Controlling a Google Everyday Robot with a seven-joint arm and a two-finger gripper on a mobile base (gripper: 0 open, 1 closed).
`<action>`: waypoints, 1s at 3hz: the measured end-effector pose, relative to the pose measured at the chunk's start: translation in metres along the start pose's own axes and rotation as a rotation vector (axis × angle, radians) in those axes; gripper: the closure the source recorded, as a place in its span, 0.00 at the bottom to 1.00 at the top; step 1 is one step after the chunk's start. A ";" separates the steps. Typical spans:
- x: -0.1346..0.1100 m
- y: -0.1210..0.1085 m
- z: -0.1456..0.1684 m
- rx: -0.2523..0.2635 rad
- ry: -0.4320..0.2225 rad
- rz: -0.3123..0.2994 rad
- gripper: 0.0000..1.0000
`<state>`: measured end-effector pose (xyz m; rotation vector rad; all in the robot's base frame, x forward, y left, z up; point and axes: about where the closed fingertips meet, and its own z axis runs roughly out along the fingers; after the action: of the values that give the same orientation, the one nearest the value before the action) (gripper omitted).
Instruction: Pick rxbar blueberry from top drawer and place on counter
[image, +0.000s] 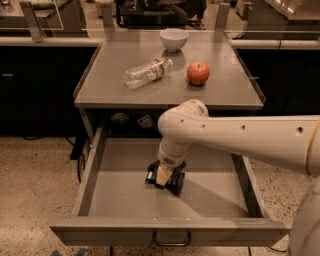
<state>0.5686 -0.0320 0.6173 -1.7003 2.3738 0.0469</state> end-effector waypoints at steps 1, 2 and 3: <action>-0.025 -0.008 -0.046 -0.041 -0.113 -0.049 1.00; -0.045 -0.016 -0.088 -0.067 -0.171 -0.102 1.00; -0.047 -0.016 -0.094 -0.065 -0.170 -0.110 1.00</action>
Offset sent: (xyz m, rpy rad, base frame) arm 0.0199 0.0315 0.1495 0.2183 -0.0122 0.1914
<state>0.5827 -0.0079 0.7198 -1.7760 2.1758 0.2426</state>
